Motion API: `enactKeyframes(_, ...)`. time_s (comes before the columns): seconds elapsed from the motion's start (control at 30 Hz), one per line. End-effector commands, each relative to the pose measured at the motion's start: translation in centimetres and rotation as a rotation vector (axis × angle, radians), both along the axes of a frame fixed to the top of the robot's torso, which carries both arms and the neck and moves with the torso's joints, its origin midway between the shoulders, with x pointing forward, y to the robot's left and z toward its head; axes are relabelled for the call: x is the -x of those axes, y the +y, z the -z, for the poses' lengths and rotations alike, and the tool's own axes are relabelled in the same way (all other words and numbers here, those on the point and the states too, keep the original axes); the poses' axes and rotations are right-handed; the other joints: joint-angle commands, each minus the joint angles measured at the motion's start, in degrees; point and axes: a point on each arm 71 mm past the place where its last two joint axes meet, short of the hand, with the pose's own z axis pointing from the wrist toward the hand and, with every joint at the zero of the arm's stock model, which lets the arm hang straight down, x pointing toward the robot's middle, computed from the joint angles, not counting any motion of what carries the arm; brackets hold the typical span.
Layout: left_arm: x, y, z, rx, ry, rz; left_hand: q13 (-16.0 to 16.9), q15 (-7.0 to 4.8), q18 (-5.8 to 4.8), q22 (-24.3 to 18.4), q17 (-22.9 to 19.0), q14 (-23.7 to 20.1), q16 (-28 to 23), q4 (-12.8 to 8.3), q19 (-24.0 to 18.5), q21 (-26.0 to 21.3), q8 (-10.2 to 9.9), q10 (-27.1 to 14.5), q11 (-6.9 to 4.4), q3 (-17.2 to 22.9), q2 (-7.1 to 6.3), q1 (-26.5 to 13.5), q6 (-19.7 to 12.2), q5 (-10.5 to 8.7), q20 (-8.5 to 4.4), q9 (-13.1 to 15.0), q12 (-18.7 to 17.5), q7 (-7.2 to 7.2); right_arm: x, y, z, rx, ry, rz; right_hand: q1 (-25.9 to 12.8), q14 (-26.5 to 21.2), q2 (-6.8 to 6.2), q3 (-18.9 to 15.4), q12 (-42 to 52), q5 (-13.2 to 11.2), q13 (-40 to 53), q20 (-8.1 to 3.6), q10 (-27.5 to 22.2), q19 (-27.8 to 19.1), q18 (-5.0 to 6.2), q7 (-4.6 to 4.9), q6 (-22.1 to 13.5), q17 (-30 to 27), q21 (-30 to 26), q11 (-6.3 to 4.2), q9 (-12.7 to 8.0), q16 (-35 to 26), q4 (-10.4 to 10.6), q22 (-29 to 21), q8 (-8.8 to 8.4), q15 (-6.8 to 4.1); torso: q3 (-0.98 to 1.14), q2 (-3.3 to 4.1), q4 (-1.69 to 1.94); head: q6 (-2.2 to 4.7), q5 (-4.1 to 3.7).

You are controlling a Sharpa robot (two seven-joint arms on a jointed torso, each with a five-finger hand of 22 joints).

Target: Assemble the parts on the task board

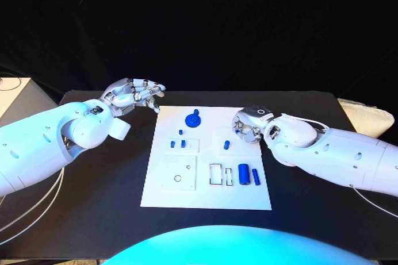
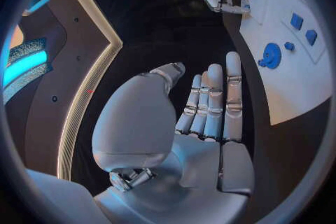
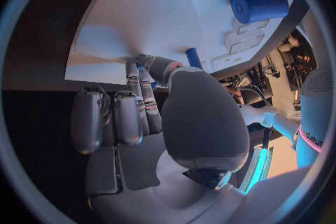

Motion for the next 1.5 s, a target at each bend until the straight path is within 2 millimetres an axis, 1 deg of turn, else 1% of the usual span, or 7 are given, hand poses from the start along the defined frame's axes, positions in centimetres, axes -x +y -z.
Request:
enactKeyframes(0.03, 0.1, -0.3, 0.0, 0.002, -0.001, 0.024, -0.1, 0.29, 0.83, -0.1, 0.1, 0.1, -0.1, -0.1, 0.4, -0.3, 0.3, 0.1, 0.36, -0.4, 0.07, 0.8, -0.1, -0.14, -0.08, -0.1, -0.2, 0.75, 0.2, 0.2, -0.4, -0.030, -0.046, -0.006, 0.2, 1.9, 0.68, 0.1, 0.3, 0.3, 0.2, -0.49, 2.2, 0.6, -1.17, 0.07, 0.4, -0.2, 0.4, -1.62, 0.2, 0.2, -0.5, 0.2, 0.43, -0.40, 0.01, -0.01, -0.06, 0.00, -0.03)
enactKeyframes(0.37, 0.0, -0.1, 0.1, -0.003, 0.001, 0.017, -0.2, 0.27, 0.83, -0.2, 0.1, 0.1, -0.2, -0.2, 0.5, -0.4, 0.4, 0.1, 0.36, -0.4, 0.07, 1.0, -0.1, -0.14, -0.10, -0.1, -0.3, 0.75, 0.9, 0.0, -1.5, -0.094, -0.074, -0.010, -0.1, 1.9, 0.58, 0.4, 0.3, 0.5, 0.3, -0.52, 2.4, 0.6, -1.19, -0.01, 0.5, -0.2, 0.6, -1.70, 0.4, 0.2, -0.7, 0.4, 0.63, -0.45, 0.00, 0.06, -0.08, 0.00, 0.01)
enactKeyframes(0.7, -0.1, -0.2, 0.2, -0.001, -0.001, 0.014, -0.3, 0.29, 0.82, -0.2, 0.1, 0.2, -0.2, -0.2, 0.6, -0.4, 0.4, 0.0, 0.45, -0.5, 0.04, 1.2, -0.4, -0.10, -0.12, -0.2, -0.4, 0.93, 1.0, -0.4, -4.8, -0.157, -0.093, -0.009, -0.2, 2.0, 0.50, 0.5, 0.3, 0.5, 0.4, -0.53, 2.5, 0.6, -1.21, -0.04, 0.6, 0.0, 0.7, -1.73, 0.5, 0.3, -0.8, 0.6, 0.70, -0.47, -0.13, 0.05, -0.16, 0.00, 0.22)
enactKeyframes(0.8, -0.1, -0.2, 0.2, 0.000, -0.002, 0.014, -0.3, 0.30, 0.82, -0.2, 0.1, 0.2, -0.2, -0.2, 0.6, -0.4, 0.4, 0.0, 0.46, -0.6, 0.04, 1.2, -0.4, -0.10, -0.12, -0.2, -0.4, 0.94, 1.4, -0.1, -5.3, -0.180, -0.092, -0.020, -0.2, 2.0, 0.50, 0.5, 0.3, 0.5, 0.4, -0.53, 2.5, 0.6, -1.21, -0.04, 0.6, 0.0, 0.7, -1.73, 0.5, 0.3, -0.8, 0.6, 0.70, -0.47, -0.05, 0.05, -0.08, 0.00, 0.34)
enactKeyframes(0.97, -0.1, -0.4, 0.1, 0.003, -0.005, 0.014, -0.3, 0.32, 0.81, -0.3, 0.1, 0.2, -0.2, -0.2, 0.7, -0.5, 0.4, 0.0, 0.50, -0.6, 0.06, 1.3, -0.5, -0.08, -0.12, -0.2, -0.5, 0.98, 2.8, 1.4, -6.0, -0.232, -0.086, -0.067, -0.3, 2.0, 0.45, 0.6, 0.3, 0.6, 0.5, -0.56, 2.6, 0.5, -1.20, -0.07, 0.6, 0.0, 0.7, -1.76, 0.6, 0.4, -0.9, 0.6, 0.76, -0.50, 0.03, 0.09, 0.03, 0.00, 0.76)
enactKeyframes(1.17, 0.1, -0.8, 0.1, 0.009, -0.011, 0.019, -0.3, 0.32, 0.81, -0.3, 0.1, 0.2, -0.2, -0.2, 0.7, -0.5, 0.4, 0.0, 0.50, -0.6, 0.06, 1.3, -0.5, -0.08, -0.12, -0.2, -0.5, 0.98, 4.6, 3.9, -5.9, -0.276, -0.069, -0.136, -0.3, 1.9, 0.45, 0.7, 0.2, 0.7, 0.5, -0.56, 2.6, 0.5, -1.17, -0.07, 0.5, -0.1, 0.6, -1.75, 0.7, 0.3, -1.0, 0.4, 0.77, -0.51, -0.14, 0.00, -0.02, 0.00, 1.33)
enactKeyframes(1.5, 0.1, -1.4, -0.1, 0.029, -0.024, 0.013, -0.4, 0.33, 0.80, -0.3, 0.1, 0.2, -0.2, -0.2, 0.7, -0.5, 0.4, -0.1, 0.52, -0.6, 0.13, 1.4, -0.5, -0.05, -0.12, -0.2, -0.5, 1.02, 7.4, 8.3, -3.5, -0.288, -0.025, -0.245, -0.3, 1.9, 0.46, 0.9, 0.2, 0.8, 0.6, -0.58, 2.5, 0.4, -1.15, -0.04, 0.4, -0.1, 0.6, -1.74, 0.7, 0.3, -1.1, 0.4, 0.77, -0.51, -0.19, -0.01, 0.14, 0.00, 3.82)
